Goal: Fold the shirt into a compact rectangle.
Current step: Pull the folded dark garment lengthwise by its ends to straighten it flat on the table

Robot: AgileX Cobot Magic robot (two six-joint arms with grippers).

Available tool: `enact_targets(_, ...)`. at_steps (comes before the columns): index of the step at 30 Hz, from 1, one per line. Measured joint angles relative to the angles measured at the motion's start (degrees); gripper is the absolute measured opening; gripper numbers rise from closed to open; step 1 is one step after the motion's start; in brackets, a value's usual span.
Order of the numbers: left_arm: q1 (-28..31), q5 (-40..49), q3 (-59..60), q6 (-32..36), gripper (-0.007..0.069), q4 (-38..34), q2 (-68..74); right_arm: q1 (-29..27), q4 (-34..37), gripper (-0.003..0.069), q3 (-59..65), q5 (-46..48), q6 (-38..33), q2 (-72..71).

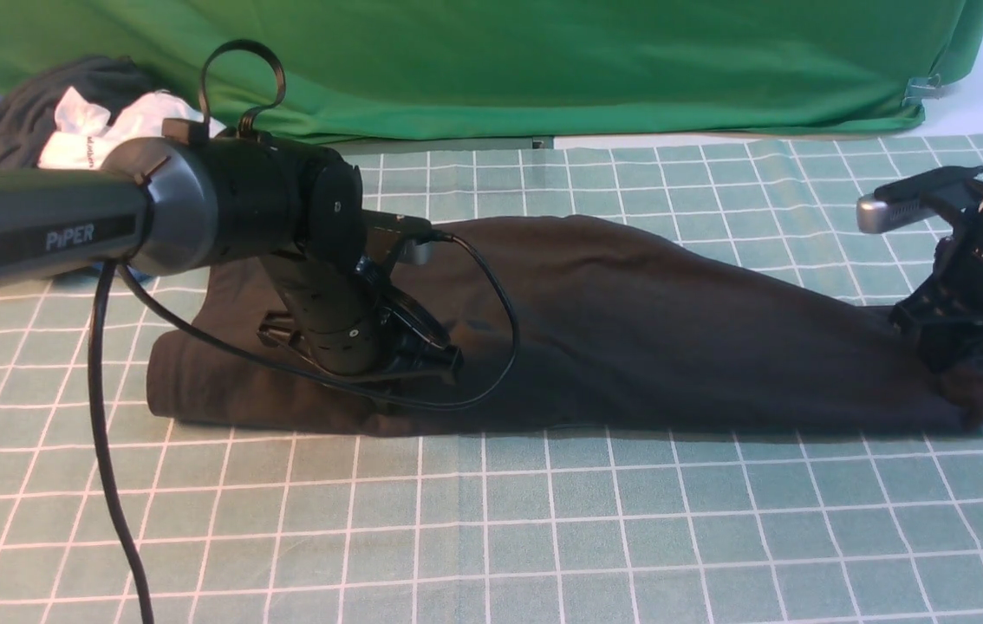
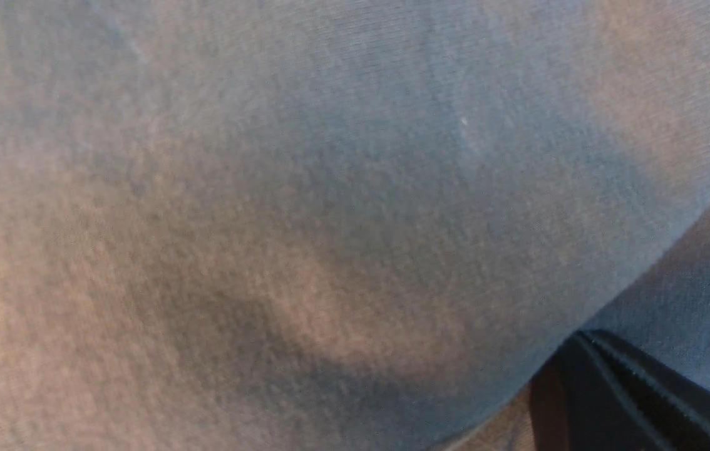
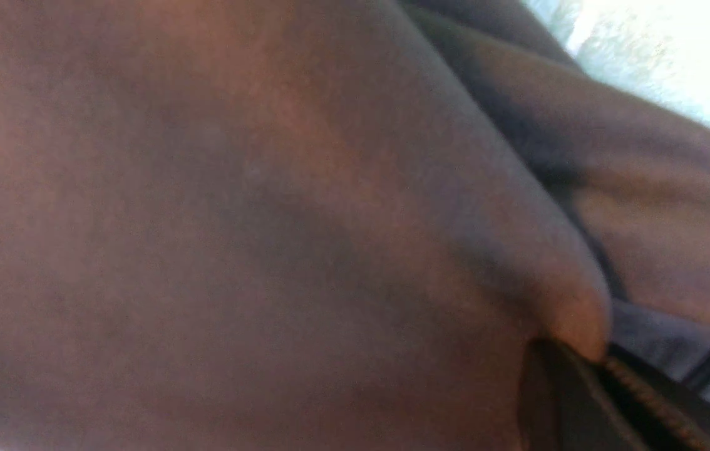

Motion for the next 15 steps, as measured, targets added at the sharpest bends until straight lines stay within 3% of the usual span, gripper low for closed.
enact_targets(7,0.0,0.1,0.0,0.0,0.0011,-0.1,0.0,0.0,-2.3,0.0024,-0.2,-1.6,1.1,-7.1)
enact_targets(15,0.0,0.0,0.0,0.6,0.0011,-0.6,0.0,0.0,-5.0,0.0027,-0.5,-6.8,1.1,-5.2)
